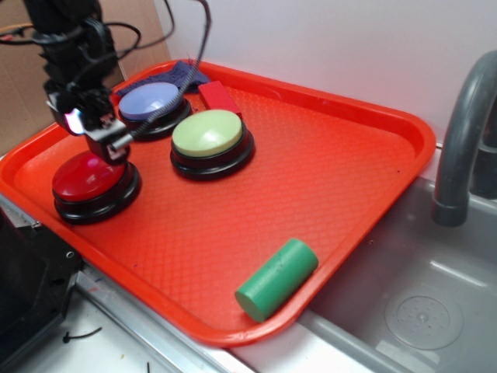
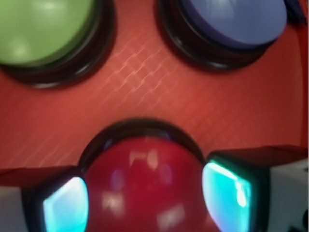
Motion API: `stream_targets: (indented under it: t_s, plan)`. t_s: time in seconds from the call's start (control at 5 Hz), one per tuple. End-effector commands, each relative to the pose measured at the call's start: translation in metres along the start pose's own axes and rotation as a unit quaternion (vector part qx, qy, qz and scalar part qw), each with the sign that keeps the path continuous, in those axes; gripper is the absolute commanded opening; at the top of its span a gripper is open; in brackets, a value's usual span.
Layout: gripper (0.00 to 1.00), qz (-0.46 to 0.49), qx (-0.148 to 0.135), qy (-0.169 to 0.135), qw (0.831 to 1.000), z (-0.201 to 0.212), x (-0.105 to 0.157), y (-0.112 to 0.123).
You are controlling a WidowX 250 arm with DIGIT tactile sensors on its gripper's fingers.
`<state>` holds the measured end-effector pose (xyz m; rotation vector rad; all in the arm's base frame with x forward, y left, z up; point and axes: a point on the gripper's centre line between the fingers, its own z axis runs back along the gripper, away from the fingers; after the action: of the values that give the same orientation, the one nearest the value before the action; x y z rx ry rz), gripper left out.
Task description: Push the red button.
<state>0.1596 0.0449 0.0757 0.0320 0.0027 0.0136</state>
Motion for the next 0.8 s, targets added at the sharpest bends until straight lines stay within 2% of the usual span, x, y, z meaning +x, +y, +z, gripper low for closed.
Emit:
stream_targets:
  t_s: [0.0,0.2,0.4,0.6]
  plan:
    - [1.00,0.024,-0.005,-0.012,1.000,0.036,-0.007,0.012]
    - [1.00,0.031,-0.012,-0.007,0.999,0.052,-0.014,0.011]
    - [1.00,0.041,-0.001,-0.003,0.999,0.059,-0.015,0.007]
    - [1.00,0.035,-0.001,-0.014,0.999,0.072,-0.016,0.002]
